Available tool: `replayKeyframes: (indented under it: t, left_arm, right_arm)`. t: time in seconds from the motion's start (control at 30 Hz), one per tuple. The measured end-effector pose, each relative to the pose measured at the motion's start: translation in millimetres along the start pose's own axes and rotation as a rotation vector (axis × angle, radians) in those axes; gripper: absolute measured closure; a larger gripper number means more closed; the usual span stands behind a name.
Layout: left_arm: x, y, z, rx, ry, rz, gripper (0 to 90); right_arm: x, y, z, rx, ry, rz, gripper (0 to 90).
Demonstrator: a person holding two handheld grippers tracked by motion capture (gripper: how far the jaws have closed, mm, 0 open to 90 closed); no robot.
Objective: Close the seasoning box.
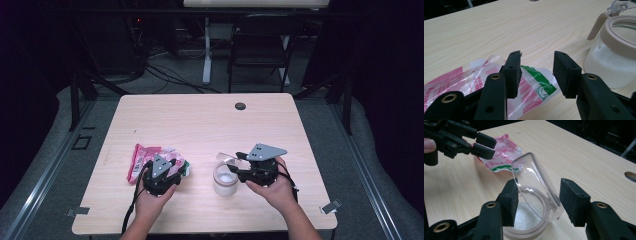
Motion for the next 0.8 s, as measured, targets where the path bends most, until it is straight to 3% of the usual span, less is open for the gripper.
replayKeyframes:
  t: [0.23, 0.57, 0.67, 0.8]
  left_arm:
    - [1.6, 1.9, 2.9, -0.006, 0.003, 0.004, 56.6]
    - [1.7, 1.8, 3.1, -0.006, 0.003, 0.002, 54.0]
    - [1.5, 1.4, 3.4, -0.002, 0.001, 0.0, 52.4]
    - [1.3, 0.3, 3.0, 0.002, 0.001, -0.001, 51.6]
  right_arm:
    - [-4.3, -7.2, 1.0, -0.002, -0.011, -0.077, 46.7]
    - [-5.7, -11.5, 1.6, 0.015, -0.022, -0.104, 43.8]
    - [-7.4, -18.8, 2.6, 0.066, -0.036, -0.106, 43.5]
    - [-8.3, -23.1, 4.3, 0.071, -0.047, -0.12, 43.9]
Point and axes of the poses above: each handheld gripper's, and its own axes: z roughly forward along the jaws, x roughly out of its top, y roughly to its right, the point moved 9 cm from there along z, roughly forward along the jaws, and after that the axes turned 10 degrees about z, right-handed, at the moved point
